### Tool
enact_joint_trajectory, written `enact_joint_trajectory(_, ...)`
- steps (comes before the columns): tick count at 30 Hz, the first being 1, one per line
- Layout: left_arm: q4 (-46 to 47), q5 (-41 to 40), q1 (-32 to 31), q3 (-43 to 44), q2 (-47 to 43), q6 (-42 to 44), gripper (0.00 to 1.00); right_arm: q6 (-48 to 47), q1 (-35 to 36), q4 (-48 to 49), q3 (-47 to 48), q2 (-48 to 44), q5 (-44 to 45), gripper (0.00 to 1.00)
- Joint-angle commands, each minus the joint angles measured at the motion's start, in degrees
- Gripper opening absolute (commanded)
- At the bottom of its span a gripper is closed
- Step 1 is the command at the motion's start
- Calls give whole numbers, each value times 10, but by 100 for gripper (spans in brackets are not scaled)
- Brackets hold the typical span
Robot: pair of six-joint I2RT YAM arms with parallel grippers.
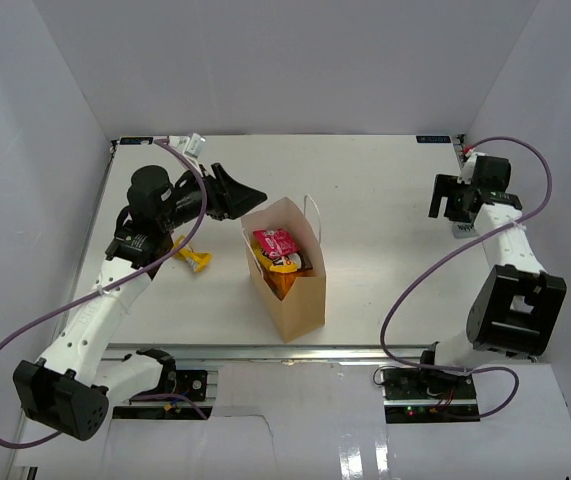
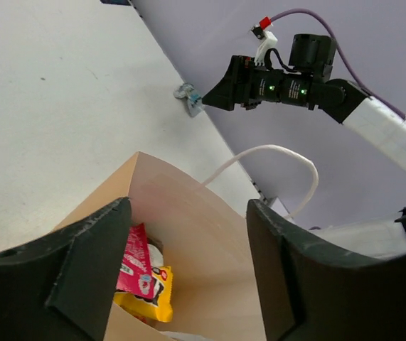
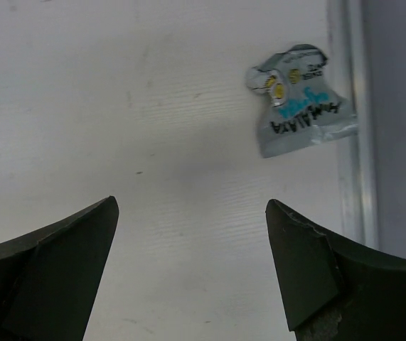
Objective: Place the snacks into the paper bag
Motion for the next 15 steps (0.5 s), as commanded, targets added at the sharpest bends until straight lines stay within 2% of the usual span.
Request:
enact_joint_trajectory(1, -23, -64, 1, 6, -34, 35, 79, 23, 7, -9, 56, 63, 212, 90)
enact_joint_trajectory(2, -29, -104, 1, 5, -38, 39, 82, 21, 9, -11, 84, 105, 229, 90)
enact_joint_trajectory(6, -71, -221, 2, -3, -76, 56, 98, -88, 14, -2, 153, 215, 303, 90)
enact_joint_trajectory(9, -114, -290, 2, -4, -100, 69, 98, -142, 7, 5, 210, 292, 344, 91)
enact_joint_trajectory(11, -129, -329, 2, -10, -111, 77, 98, -160, 3, 5, 233, 326, 332, 97)
enact_joint_trajectory(15, -157, -369, 2, -41, -142, 69, 98, -203, 3, 13, 272, 358, 301, 100)
